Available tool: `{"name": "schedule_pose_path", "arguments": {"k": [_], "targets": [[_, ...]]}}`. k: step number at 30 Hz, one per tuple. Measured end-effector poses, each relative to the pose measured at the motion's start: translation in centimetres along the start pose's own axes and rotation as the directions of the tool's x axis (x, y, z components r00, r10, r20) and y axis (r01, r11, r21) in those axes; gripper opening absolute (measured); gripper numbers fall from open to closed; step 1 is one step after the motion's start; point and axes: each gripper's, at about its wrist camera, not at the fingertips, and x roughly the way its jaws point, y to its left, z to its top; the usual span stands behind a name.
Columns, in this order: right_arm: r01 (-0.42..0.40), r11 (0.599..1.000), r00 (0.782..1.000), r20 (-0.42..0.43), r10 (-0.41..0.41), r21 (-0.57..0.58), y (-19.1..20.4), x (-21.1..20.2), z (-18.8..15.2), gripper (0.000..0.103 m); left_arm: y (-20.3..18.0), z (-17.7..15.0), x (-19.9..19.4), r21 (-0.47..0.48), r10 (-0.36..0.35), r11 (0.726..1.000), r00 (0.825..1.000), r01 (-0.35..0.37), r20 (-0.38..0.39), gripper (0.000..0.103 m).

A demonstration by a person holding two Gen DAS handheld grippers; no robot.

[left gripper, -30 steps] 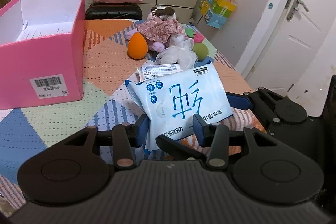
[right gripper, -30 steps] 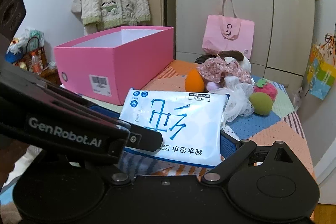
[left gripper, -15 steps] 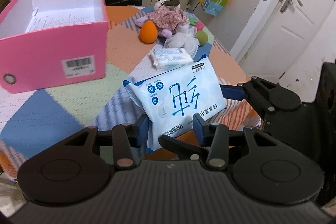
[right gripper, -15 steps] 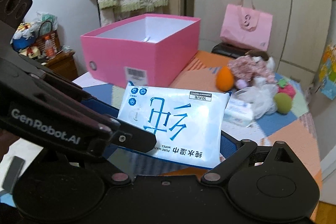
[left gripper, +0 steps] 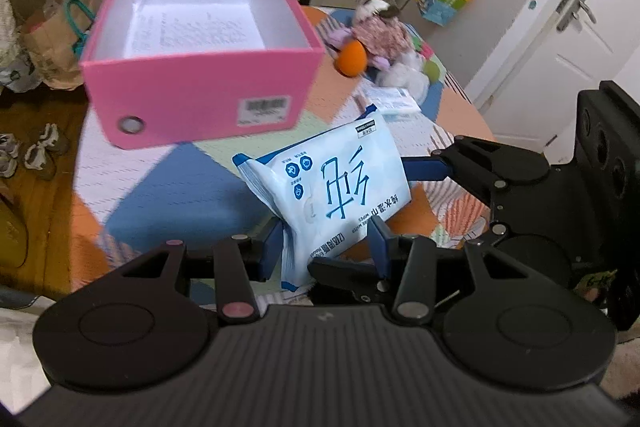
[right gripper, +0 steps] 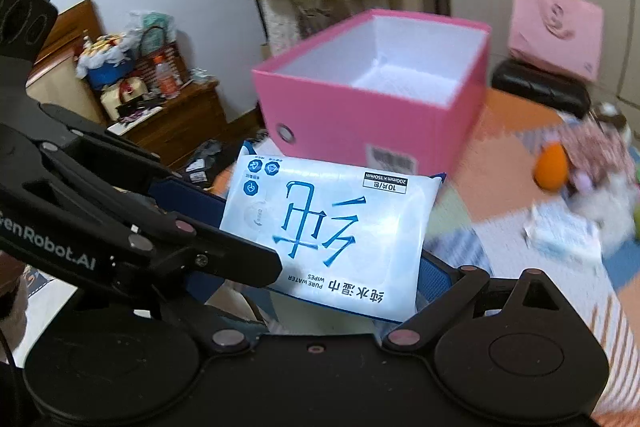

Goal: Organize soft objects
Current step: 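Lift the wipes pack with the left gripper and carry it over the pink box, then lower the wipes pack into the pink box and open the left gripper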

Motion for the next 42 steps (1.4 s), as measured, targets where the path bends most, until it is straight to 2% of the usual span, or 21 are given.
{"name": "schedule_pose_path", "arguments": {"k": [4, 6, 9, 18, 25, 32, 42], "targets": [[-0.010, 0.999, 1.000, 0.015, 0.011, -0.037, 0.9, 0.4, 2.6, 0.099, 1.0, 1.6, -1.8, 0.020, 0.021, 1.000, 0.999, -0.022, 0.024, 0.044], [-0.012, 0.999, 1.000, 0.019, 0.013, -0.052, 1.2, 0.9, 3.8, 0.099, 1.5, 2.1, -2.5, 0.041, 0.036, 0.998, 0.997, -0.039, 0.061, 0.044], [-0.019, 0.999, 1.000, 0.012, 0.019, -0.038, 1.1, 1.9, 5.3, 0.099, 2.9, 3.0, -2.7, 0.020, 0.032, 0.999, 0.996, -0.034, 0.088, 0.044], [0.031, 0.998, 0.997, 0.069, -0.027, -0.050, -0.6, 3.5, 9.5, 0.099, 4.7, 7.9, -2.0, 0.060, 0.017, 0.998, 0.989, -0.026, 0.148, 0.045], [0.064, 0.998, 0.995, 0.082, -0.062, -0.026, -2.8, 5.8, 12.3, 0.099, 6.2, 11.3, 0.2, 0.074, 0.030, 0.996, 0.981, -0.045, 0.194, 0.045], [0.081, 0.997, 0.996, 0.032, -0.081, 0.011, -5.4, 8.9, 14.0, 0.099, 7.7, 14.2, 3.6, 0.056, 0.050, 0.997, 0.981, -0.062, 0.188, 0.045], [0.084, 0.996, 0.993, -0.084, -0.084, 0.004, -6.9, 12.9, 15.4, 0.098, 9.6, 15.8, 6.8, -0.011, 0.083, 0.997, 0.985, -0.082, 0.154, 0.046]]}}
